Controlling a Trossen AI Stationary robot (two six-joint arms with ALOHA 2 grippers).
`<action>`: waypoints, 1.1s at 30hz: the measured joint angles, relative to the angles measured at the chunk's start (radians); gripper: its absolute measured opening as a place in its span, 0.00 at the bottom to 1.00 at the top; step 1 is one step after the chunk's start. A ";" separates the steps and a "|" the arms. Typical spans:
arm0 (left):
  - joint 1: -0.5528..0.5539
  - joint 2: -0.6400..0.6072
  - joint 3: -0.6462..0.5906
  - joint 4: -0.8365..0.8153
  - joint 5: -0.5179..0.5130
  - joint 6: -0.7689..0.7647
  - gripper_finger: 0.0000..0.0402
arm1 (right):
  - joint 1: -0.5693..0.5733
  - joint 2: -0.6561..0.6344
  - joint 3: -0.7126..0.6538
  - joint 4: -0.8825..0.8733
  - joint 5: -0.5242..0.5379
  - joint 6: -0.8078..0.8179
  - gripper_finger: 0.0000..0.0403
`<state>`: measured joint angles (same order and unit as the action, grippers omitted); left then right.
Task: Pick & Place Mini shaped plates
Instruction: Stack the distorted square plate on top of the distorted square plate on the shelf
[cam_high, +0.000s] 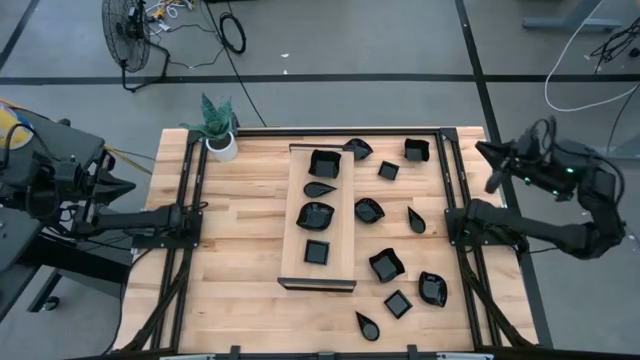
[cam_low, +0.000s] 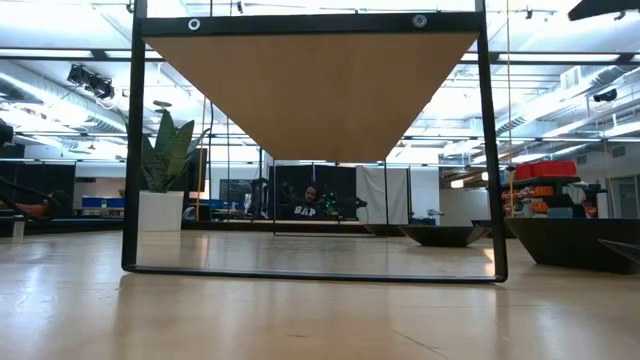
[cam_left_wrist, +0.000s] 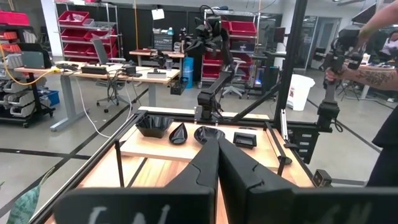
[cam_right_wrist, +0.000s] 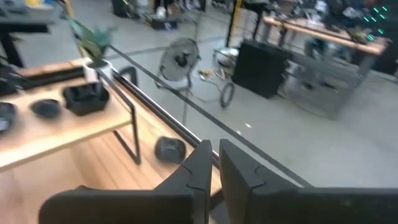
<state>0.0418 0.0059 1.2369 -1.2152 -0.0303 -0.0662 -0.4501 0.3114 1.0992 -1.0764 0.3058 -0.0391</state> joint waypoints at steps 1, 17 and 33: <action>0.000 0.000 0.000 0.000 0.000 0.000 0.03 | -0.018 0.016 0.000 0.000 0.000 0.000 0.08; 0.000 0.000 0.000 0.000 0.000 0.000 0.03 | -0.276 0.247 0.000 -0.003 -0.070 -0.130 0.08; 0.000 0.000 0.000 0.000 0.000 0.000 0.04 | -0.384 0.469 0.001 -0.002 -0.220 -0.417 0.08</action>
<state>0.0418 0.0059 1.2373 -1.2151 -0.0303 -0.0662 -0.8337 0.7800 1.1004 -1.0782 0.0853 -0.4557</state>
